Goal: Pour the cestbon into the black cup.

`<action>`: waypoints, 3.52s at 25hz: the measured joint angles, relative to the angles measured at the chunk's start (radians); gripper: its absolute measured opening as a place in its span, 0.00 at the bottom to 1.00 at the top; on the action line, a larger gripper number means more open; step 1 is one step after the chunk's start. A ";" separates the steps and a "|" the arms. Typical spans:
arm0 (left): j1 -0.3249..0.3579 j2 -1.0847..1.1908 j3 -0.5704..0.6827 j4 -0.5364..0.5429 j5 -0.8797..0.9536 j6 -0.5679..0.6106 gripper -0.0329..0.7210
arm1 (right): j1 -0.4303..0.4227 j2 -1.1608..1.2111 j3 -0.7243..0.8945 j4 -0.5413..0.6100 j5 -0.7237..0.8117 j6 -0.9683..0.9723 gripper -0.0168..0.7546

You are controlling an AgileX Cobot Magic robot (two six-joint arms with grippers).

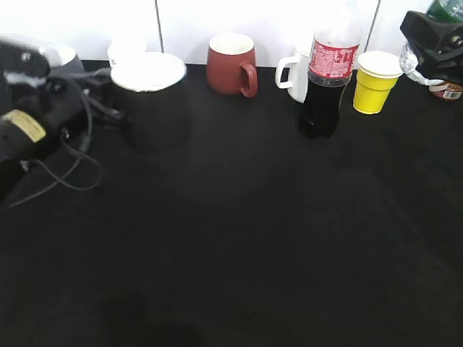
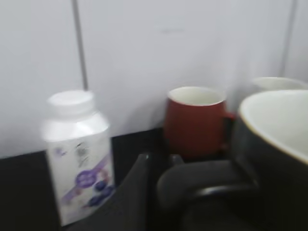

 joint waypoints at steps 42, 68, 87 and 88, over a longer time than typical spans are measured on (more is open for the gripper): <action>0.015 -0.383 0.223 0.129 -0.047 -0.017 0.36 | 0.000 0.296 0.133 0.152 -0.122 -0.214 0.64; -0.052 -0.538 0.063 0.256 0.862 -0.297 0.36 | 0.000 -0.017 0.317 0.239 0.149 -0.216 0.85; -0.221 -1.562 0.043 -0.101 2.079 -0.083 0.36 | 0.150 -1.293 -0.032 0.318 2.037 -0.262 0.79; -0.221 -1.618 0.064 -0.104 2.079 -0.082 0.36 | 0.150 -1.352 -0.015 0.309 2.059 -0.256 0.79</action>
